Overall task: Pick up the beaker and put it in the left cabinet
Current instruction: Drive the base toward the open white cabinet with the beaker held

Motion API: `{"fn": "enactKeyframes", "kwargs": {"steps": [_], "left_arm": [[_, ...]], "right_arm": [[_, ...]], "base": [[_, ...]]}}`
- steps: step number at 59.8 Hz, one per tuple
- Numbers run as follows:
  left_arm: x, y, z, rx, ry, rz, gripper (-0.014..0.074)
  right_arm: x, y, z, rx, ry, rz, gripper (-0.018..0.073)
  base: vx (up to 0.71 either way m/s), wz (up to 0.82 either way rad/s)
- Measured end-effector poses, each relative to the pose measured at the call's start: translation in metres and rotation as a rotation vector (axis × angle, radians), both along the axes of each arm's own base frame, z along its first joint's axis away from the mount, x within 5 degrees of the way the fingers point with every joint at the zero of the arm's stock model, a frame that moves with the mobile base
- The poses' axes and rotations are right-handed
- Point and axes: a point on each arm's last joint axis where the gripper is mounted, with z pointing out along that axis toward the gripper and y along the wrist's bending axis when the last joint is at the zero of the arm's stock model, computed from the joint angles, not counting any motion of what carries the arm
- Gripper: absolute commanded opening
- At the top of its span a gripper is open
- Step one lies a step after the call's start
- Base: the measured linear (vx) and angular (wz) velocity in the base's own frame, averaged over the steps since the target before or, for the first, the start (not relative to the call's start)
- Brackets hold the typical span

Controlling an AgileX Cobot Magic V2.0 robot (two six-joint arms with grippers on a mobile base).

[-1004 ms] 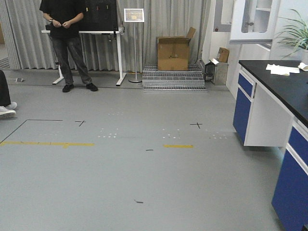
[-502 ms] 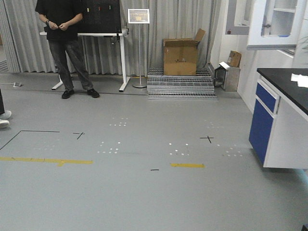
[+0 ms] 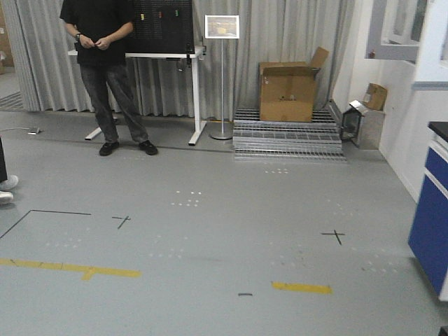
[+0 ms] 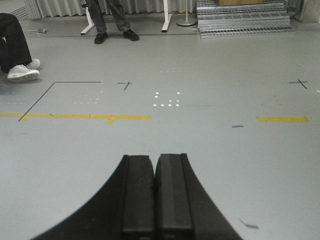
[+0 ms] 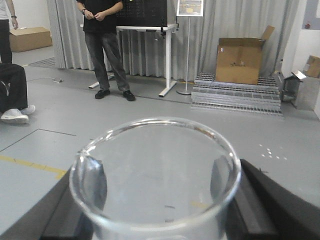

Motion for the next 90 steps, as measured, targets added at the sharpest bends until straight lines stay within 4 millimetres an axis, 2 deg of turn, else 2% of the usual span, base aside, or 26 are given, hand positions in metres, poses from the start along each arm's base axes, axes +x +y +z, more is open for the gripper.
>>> {"fn": "enactKeyframes", "kwargs": {"steps": [32,90], "left_arm": [[0.0000,0.0000,0.0000,0.000,0.000,0.000,0.0004],[0.0000,0.0000,0.0000,0.000,0.000,0.000,0.0004]], "right_arm": [[0.0000,-0.0002,0.0000,0.000,0.000,-0.002,-0.0005],[0.0001,-0.0003,0.0000,0.000,0.000,-0.003,-0.0005]], "base": [[0.66,0.12],[0.65,-0.03]]}}
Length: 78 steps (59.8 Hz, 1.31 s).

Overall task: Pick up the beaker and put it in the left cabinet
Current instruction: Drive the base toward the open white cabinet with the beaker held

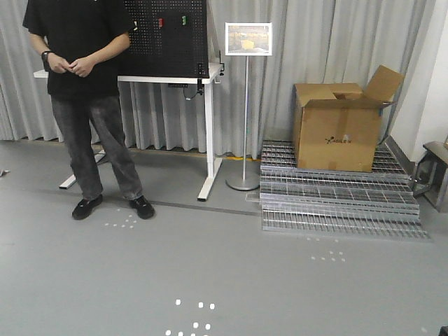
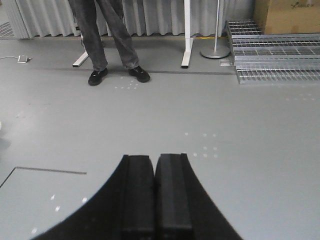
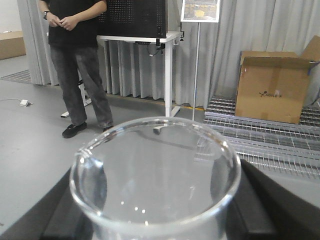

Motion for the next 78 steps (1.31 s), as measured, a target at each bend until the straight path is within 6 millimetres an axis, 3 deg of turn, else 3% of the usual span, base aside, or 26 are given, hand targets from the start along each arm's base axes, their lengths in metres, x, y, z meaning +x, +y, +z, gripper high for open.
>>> {"fn": "enactKeyframes", "kwargs": {"steps": [78], "left_arm": [[0.0000,0.0000,0.0000,0.000,0.000,0.000,0.0004]], "right_arm": [[0.0000,0.0000,0.0000,0.000,0.000,0.000,-0.0005]], "base": [[0.59,-0.14]]}}
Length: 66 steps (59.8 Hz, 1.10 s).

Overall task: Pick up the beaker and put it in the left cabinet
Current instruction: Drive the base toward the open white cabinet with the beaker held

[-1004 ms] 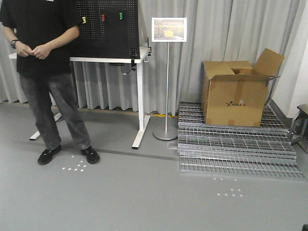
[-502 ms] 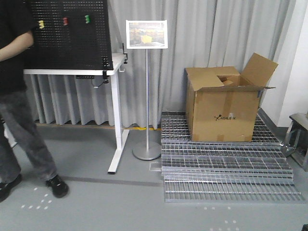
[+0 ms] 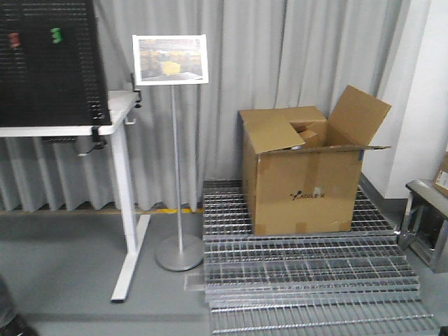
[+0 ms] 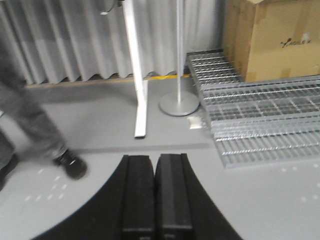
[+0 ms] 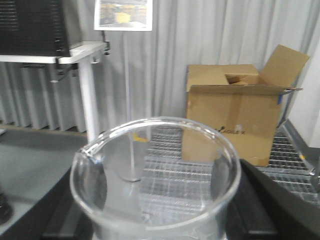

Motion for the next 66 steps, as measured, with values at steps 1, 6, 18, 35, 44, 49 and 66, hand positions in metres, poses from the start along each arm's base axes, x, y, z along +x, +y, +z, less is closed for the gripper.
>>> {"fn": "enactKeyframes", "kwargs": {"steps": [1,6,18,35,44,49,66], "left_arm": [[0.0000,0.0000,0.0000,0.000,0.000,0.000,0.0004],[0.0000,0.0000,0.0000,0.000,0.000,0.000,0.0004],[0.0000,0.0000,0.0000,0.000,0.000,0.000,0.0004],[0.0000,0.0000,0.0000,0.000,0.000,0.000,0.0004],[0.0000,0.0000,0.0000,0.000,0.000,0.000,0.0004],[0.0000,0.0000,0.0000,0.000,0.000,0.000,0.0004],[0.0000,0.0000,0.0000,0.000,0.000,0.000,0.0004]], "right_arm": [[0.0000,0.0000,0.0000,0.000,0.000,0.000,-0.0005],[0.0000,0.0000,0.0000,0.000,0.000,0.000,-0.0005],[0.0000,0.0000,0.0000,0.000,0.000,0.000,-0.0005],[0.0000,0.0000,0.0000,0.000,0.000,0.000,-0.0005],[0.0000,0.0000,0.0000,0.000,0.000,0.000,-0.0005],[0.0000,0.0000,0.0000,0.000,0.000,0.000,-0.0005],[0.0000,0.0000,0.0000,0.000,0.000,0.000,-0.0005]], "base": [[0.54,-0.31],[0.53,-0.33],[0.51,-0.48],[0.46,-0.66],[0.43,-0.65],[0.41,-0.62],[0.37,-0.58]]}}
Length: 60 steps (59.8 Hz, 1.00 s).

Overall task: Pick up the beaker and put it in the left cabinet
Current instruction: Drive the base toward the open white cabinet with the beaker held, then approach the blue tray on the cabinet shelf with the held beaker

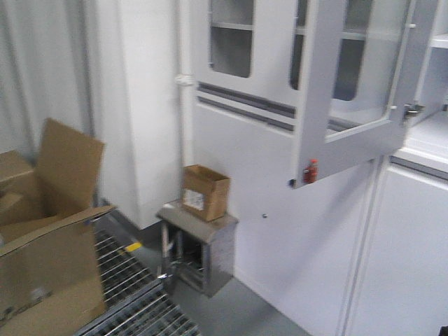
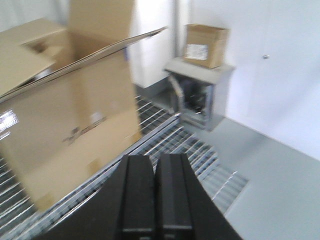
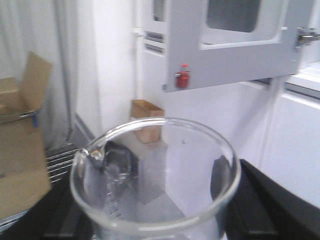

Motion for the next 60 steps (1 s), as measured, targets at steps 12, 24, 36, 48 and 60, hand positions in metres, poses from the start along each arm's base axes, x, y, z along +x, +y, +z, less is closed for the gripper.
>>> {"fn": "enactKeyframes", "kwargs": {"steps": [12,24,36,48,60], "left_arm": [[0.0000,0.0000,0.0000,0.000,0.000,0.000,0.0004],[0.0000,0.0000,0.0000,0.000,0.000,0.000,0.0004],[0.0000,0.0000,0.0000,0.000,0.000,0.000,0.0004],[0.0000,0.0000,0.0000,0.000,0.000,0.000,0.0004],[0.0000,0.0000,0.0000,0.000,0.000,0.000,0.0004]], "right_arm": [[0.0000,0.0000,0.0000,0.000,0.000,0.000,-0.0005],[0.0000,0.0000,0.0000,0.000,0.000,0.000,-0.0005],[0.0000,-0.0001,0.0000,0.000,0.000,-0.001,-0.0005],[0.0000,-0.0001,0.0000,0.000,0.000,-0.001,-0.0005],[0.0001,-0.0003,0.0000,0.000,-0.001,-0.004,-0.0005]], "base": [[0.30,-0.60],[0.23,-0.72],[0.20,-0.77],[0.20,-0.69],[0.24,-0.49]]}}
